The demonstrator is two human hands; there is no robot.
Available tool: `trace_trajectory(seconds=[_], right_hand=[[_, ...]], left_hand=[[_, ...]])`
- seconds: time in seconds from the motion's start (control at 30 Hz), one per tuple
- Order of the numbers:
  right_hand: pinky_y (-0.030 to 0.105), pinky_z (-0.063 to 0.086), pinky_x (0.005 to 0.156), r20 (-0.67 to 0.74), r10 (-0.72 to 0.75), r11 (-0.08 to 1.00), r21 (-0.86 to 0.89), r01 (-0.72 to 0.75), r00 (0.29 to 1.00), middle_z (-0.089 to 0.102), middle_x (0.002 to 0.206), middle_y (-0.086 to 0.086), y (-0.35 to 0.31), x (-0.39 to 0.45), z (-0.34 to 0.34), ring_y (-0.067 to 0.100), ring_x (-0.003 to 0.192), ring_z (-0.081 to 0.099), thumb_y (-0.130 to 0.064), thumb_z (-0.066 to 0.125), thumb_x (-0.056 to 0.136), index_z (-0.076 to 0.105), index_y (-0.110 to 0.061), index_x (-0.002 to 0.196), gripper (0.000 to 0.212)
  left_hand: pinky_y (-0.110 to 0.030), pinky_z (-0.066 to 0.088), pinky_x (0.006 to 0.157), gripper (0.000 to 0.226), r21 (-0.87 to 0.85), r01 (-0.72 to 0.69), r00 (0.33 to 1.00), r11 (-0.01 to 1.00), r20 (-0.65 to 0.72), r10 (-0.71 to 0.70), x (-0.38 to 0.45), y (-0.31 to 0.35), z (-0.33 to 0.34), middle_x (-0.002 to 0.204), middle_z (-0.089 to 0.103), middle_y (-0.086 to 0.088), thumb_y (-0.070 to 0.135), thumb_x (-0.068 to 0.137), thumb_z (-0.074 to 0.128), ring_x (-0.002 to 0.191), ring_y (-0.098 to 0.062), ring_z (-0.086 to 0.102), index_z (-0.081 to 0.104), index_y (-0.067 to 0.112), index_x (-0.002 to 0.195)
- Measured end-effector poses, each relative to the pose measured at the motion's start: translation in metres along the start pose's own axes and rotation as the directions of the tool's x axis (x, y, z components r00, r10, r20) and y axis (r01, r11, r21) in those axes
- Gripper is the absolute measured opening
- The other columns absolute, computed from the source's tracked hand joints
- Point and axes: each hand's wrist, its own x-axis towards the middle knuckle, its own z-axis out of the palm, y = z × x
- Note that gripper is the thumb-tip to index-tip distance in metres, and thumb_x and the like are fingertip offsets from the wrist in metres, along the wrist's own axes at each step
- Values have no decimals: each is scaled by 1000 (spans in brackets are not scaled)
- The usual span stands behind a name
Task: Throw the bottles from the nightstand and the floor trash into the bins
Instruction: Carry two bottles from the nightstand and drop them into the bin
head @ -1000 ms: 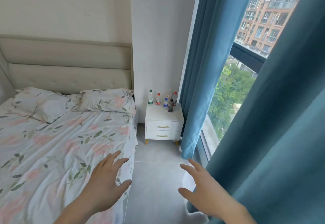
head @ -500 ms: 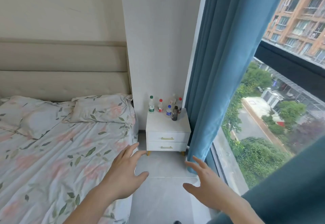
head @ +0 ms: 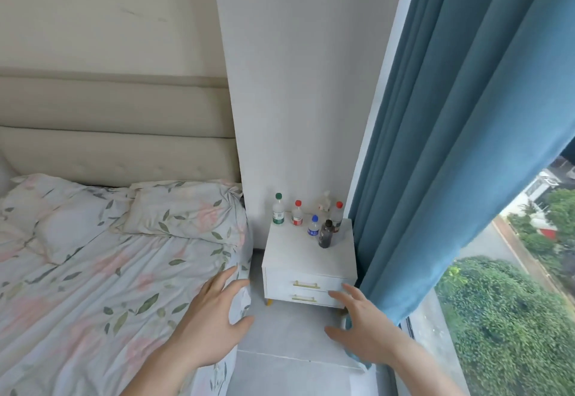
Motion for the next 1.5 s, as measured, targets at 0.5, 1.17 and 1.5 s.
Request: trace_trajectory(seconds=[0.5,1.17,1.5], right_hand=[[28,35,115,-9,185,979,83,-184,983,16,167,-9,46,211,-73,16,137,50,-50,63,89,35,-33,155,74],[37,47,106,286,246,969,-60,-239,926,20,159,-7,146,513,-110,24,131,51,-36,55,94,29,-26,156,69],[31,51,89,376,196,972,-194,-130,905,18,155,-9,192,613,-42,25,110,55,-6,56,93,38,-21,150,62]], left_hand=[[-32,34,116,71,63,-103,961,993,264,82,302,-19,10,167,10,15,49,90,59,151,-13,27,35,34,154],[-40,49,99,70,186,39,806,982,575,-141,595,36,137,169,-3,0,33,92,57,132,-28,50,33,18,156],[-37,45,75,32,208,-18,764,978,634,-121,665,22,254,170,-12,-1,22,92,61,109,-29,53,51,11,120]])
